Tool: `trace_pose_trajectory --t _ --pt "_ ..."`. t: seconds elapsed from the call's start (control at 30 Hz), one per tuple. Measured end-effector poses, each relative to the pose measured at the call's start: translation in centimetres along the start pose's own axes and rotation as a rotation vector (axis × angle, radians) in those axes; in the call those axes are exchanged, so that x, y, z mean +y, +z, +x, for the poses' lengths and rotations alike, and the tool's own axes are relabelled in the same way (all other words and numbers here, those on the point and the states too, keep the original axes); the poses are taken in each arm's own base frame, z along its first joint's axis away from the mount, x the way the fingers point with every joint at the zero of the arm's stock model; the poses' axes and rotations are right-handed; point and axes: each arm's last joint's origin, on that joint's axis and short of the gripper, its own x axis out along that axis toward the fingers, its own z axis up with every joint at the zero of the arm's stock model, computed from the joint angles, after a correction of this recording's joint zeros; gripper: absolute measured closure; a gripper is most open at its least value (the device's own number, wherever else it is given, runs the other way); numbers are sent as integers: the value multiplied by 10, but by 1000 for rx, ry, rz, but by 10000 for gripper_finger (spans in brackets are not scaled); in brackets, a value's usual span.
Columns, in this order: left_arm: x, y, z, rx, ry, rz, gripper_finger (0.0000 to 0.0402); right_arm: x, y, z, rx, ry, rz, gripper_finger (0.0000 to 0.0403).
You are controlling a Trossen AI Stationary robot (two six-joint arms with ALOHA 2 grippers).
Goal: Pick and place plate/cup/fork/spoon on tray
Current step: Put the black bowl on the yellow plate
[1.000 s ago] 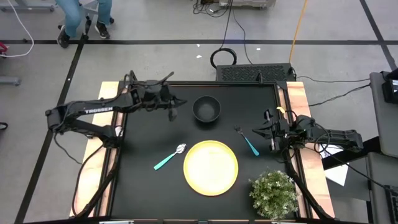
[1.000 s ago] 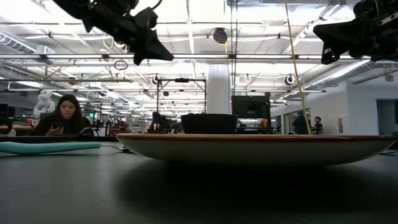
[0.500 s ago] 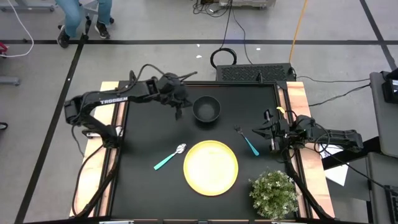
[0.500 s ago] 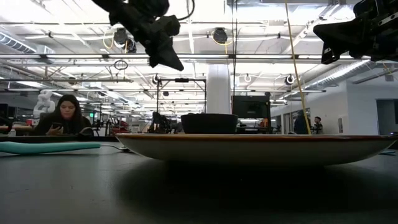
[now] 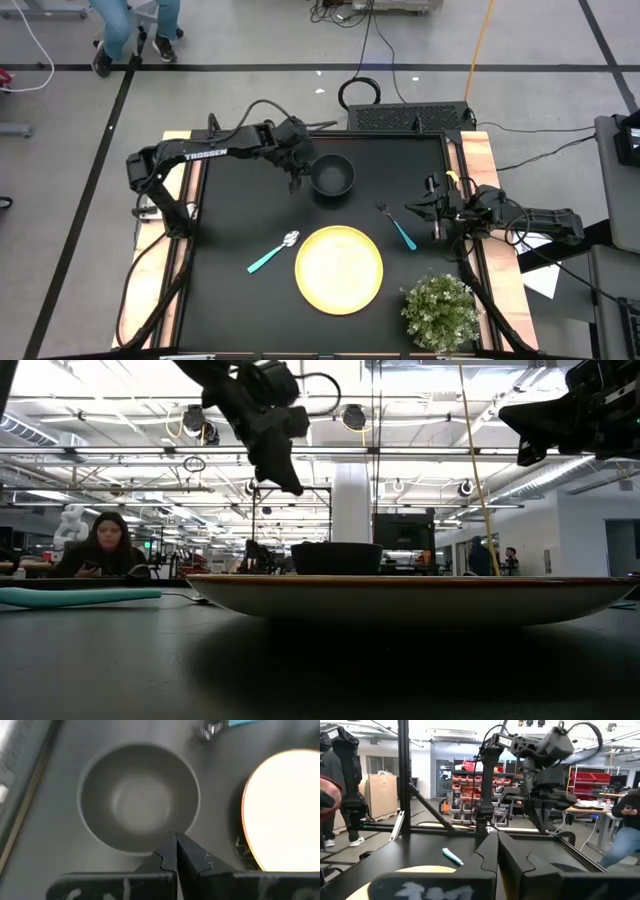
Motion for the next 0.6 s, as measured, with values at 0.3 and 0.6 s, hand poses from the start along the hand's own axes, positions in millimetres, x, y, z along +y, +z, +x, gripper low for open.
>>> trace_pose_trajectory --t 0.3,0.6 --pt "-1 24 20 96 -36 62 401 0 0 0 2 -1 -10 403" --pt "-8 43 42 117 -89 124 401 0 -3 0 26 -1 -7 403"
